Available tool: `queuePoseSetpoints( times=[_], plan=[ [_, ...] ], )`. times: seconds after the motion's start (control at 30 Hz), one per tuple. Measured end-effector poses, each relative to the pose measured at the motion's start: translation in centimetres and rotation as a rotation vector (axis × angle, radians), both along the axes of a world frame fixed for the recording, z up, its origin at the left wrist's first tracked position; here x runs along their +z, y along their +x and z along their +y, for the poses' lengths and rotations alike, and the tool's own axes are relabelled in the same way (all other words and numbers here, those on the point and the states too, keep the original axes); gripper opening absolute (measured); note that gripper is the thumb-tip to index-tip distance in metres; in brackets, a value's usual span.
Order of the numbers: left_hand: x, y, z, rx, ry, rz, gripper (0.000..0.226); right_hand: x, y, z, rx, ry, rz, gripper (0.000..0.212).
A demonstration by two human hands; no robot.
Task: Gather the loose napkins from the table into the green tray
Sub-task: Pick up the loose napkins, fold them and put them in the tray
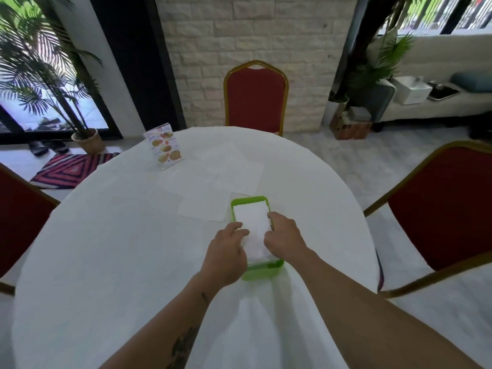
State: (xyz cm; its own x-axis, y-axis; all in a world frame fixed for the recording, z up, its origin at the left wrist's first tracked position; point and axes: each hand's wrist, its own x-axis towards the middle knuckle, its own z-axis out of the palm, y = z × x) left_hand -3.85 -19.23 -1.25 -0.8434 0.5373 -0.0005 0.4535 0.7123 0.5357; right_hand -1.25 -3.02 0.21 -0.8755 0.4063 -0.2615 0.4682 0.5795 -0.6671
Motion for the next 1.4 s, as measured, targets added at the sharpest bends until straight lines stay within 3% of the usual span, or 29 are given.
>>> queuePoseSetpoints(
  times=[0.1, 0.27, 0.4, 0.53, 0.87, 1.17, 1.4],
  plan=[
    [-0.2, 0.2, 0.1, -0.011, -0.074, 0.007, 0.051, -0.1, 0.2, 0.3, 0.029, 0.071, 0.017, 0.032],
    [-0.4, 0.3, 0.2, -0.008, -0.136, 0.011, 0.051, -0.8, 0.7, 0.3, 0.195, 0.524, 0.092, 0.050],
    [-0.5, 0.0, 0.0, -0.023, -0.153, -0.019, 0.047, -1.4, 1.5, -0.3, 0.400, 0.633, 0.017, 0.034],
    [-0.4, -0.4, -0.1, -0.039, -0.131, -0.071, 0.041, -1.0, 1.7, -0.3, 0.415, 0.696, -0.019, 0.032],
    [0.7, -2.1, -4.6, 0.181, 0.347, -0.218, 0.031, 1.4, -0.6, -4.9, 0.258, 0.510, 0.064, 0.043],
    [1.0, -6.2, -13.4, 0.279, 0.343, -0.228, 0.030, 2.1, -4.4, -12.9, 0.096, 0.092, 0.097, 0.039],
    [-0.2, -10.2, -16.1, 0.319, 0.312, -0.287, 0.028, -1.1, -6.3, -15.1, -0.053, -0.065, -0.048, 0.048]
  ],
)
